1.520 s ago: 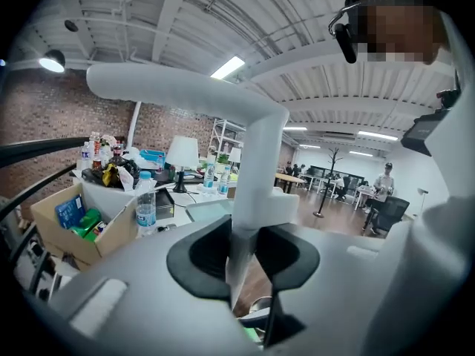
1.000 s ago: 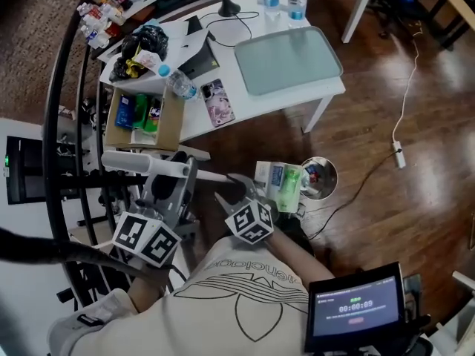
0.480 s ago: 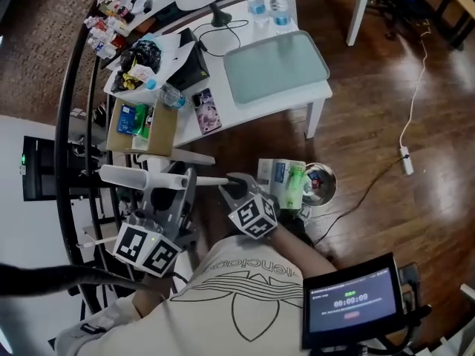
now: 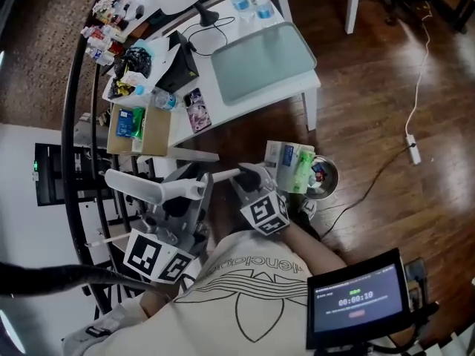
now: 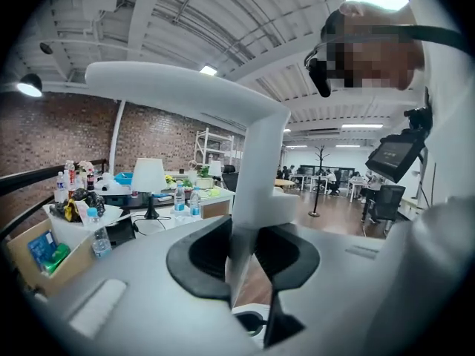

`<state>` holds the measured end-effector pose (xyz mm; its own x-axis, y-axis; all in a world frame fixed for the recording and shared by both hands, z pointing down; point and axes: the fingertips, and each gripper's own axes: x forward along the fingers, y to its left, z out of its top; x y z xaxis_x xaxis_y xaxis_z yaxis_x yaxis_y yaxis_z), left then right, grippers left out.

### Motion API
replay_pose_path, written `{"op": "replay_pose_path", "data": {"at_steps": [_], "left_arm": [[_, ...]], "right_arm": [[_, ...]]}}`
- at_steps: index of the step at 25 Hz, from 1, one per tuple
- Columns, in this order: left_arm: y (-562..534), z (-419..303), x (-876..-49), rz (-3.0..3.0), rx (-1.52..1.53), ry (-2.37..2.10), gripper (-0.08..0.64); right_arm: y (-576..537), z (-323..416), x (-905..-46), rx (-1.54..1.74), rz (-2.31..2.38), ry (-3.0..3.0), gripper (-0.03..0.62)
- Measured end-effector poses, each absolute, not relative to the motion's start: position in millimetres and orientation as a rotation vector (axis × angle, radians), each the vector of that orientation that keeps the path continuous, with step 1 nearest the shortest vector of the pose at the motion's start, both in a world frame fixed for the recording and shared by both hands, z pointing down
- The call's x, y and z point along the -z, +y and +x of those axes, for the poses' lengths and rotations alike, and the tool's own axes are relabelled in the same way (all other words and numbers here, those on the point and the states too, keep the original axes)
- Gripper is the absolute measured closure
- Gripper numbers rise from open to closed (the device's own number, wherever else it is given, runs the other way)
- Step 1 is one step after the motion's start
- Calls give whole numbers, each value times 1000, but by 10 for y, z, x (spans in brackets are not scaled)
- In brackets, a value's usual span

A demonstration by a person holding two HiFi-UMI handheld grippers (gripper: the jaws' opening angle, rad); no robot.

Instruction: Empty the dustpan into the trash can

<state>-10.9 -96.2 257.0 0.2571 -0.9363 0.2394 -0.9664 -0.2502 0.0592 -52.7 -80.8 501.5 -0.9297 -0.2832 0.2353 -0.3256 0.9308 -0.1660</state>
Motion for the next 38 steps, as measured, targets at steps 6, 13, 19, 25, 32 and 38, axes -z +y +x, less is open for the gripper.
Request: {"op": "replay_pose_path", "data": {"at_steps": [6, 13, 19, 25, 32, 38], "left_arm": [[-940, 356, -2587, 2482, -299, -1660, 457], [-829, 797, -2636, 2695, -407, -1479, 457], [-704, 1122, -2701, 2853, -477, -1314, 458], [-599, 1264, -2695, 2922, -487, -1246, 459], [-431, 1407, -2583, 3048, -453, -1169, 459], [-330, 1476, -2557, 3105, -408, -1130, 459]], "right_arm": [[-912, -189, -5003, -368, 662, -2949, 480], [-1005, 26, -4997, -460, 822, -2965, 472], [-1045, 202, -5012, -532, 971, -2961, 469], [-1051, 330, -4998, -548, 1069, -2956, 465], [-1076, 493, -4842, -467, 1163, -2962, 465], [-1109, 612, -4814, -425, 1219, -2949, 465]]}}
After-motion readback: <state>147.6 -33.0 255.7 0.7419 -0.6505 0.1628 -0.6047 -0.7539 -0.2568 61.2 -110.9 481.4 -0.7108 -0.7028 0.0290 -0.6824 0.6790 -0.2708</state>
